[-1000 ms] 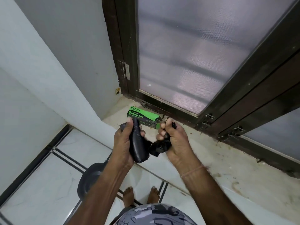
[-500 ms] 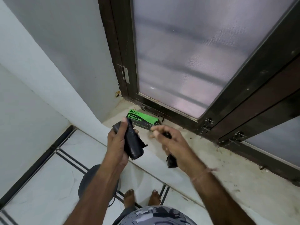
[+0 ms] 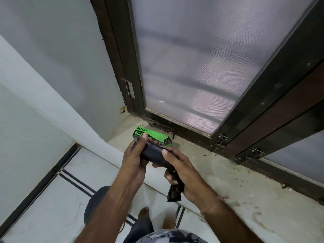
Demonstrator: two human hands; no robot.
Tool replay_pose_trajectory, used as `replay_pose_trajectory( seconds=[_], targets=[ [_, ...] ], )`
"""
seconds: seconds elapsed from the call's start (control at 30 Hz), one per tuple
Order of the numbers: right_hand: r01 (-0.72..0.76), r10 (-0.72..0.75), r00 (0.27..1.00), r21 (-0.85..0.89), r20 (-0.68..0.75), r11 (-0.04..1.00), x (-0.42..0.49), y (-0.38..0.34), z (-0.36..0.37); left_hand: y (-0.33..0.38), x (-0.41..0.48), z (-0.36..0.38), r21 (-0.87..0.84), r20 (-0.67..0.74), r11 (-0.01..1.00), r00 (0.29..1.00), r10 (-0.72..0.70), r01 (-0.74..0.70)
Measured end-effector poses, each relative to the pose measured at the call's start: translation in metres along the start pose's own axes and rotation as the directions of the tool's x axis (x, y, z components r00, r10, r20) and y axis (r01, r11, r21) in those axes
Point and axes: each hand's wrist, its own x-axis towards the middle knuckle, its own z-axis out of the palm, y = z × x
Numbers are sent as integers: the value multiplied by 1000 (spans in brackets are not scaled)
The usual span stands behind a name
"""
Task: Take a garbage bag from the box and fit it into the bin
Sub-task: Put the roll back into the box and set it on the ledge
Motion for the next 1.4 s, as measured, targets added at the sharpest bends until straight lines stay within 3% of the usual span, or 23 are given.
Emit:
replay_pose_trajectory(
  seconds=[0.07,0.13,0.17,0.23,0.3,0.4,0.47,0.67,0.83,0.97,1.1,1.27,1.4],
  targets=[
    [21,-19,999,31,-51,999,1,2,-7,0,6,-2,158,16,986,999,51,-53],
    [63,-55,991,64,-120,996,-1,0,-18,1,16,-7,403,50,894,980,190,-194],
    [93,-78,984,86,-161,992,-1,-1,-25,2,26,-11,566,77,777,956,283,-276],
    [145,-114,962,107,-248,984,-2,-3,-37,5,49,-21,847,184,394,892,414,-357],
    [174,-131,930,98,-344,980,-3,-4,-44,5,70,-28,933,312,67,887,342,-354],
    [200,-157,885,51,-439,979,0,-5,-45,2,92,-33,909,397,-190,908,133,-370],
    [213,-174,856,26,-487,977,2,-5,-42,3,103,-36,889,439,-195,893,102,-415],
    [253,-216,734,-35,-643,967,9,2,-34,12,114,-45,825,559,-9,815,156,-564],
    [255,-296,755,-154,-585,954,6,10,-24,25,116,-51,777,587,115,778,224,-619],
    [232,-388,775,-347,-499,909,-4,7,-16,37,122,-55,777,572,148,785,239,-612],
    [187,-472,788,-578,-394,794,-9,-5,-9,43,123,-58,729,629,140,737,249,-670],
    [208,-529,782,-662,-329,720,-9,-18,-4,52,122,-61,675,714,61,672,200,-735],
    [196,-487,779,-584,-396,788,-8,-20,0,55,120,-62,662,724,90,666,180,-744]
  ],
)
